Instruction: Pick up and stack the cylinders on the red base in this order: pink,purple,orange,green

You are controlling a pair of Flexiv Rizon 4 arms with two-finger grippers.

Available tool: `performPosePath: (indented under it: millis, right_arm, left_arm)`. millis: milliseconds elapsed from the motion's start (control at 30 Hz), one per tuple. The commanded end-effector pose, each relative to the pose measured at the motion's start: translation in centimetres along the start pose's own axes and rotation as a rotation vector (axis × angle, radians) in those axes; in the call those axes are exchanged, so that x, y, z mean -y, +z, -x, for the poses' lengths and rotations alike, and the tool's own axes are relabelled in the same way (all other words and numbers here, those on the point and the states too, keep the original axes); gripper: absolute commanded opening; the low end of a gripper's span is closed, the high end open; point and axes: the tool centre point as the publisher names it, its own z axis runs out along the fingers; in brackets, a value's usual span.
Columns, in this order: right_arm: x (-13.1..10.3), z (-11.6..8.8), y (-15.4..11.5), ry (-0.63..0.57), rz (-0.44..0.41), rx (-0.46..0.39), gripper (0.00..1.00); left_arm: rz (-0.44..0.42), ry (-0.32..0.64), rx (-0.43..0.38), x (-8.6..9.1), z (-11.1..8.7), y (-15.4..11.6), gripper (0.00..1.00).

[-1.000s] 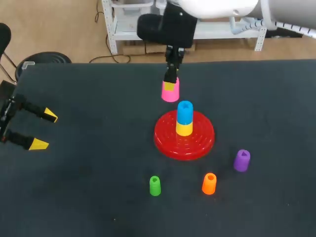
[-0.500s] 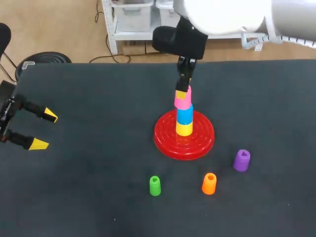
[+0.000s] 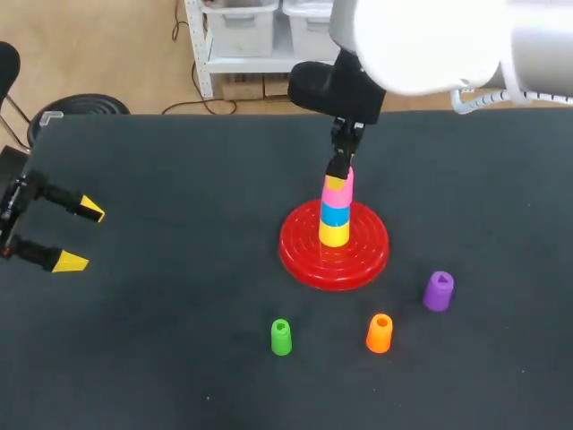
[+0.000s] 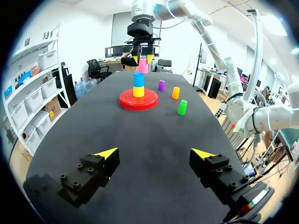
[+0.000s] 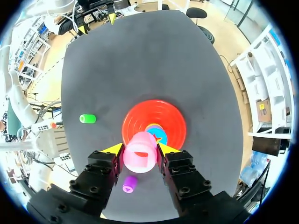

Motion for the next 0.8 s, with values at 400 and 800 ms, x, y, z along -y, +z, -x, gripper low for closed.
performPosePath:
  millis: [400,800]
  right_arm:
    - [1.0,0.5,-0.2,-0.004,-0.007,-0.023,0.00]
    - [1.3,0.5,0.5,-0.001,0.004,-0.039,0.00]
  left_arm:
    - [-0.001,0.003,0.002,0.0,-0.1,0.0,1.00]
    - [-0.001,0.003,0.002,0.0,-0.1,0.0,1.00]
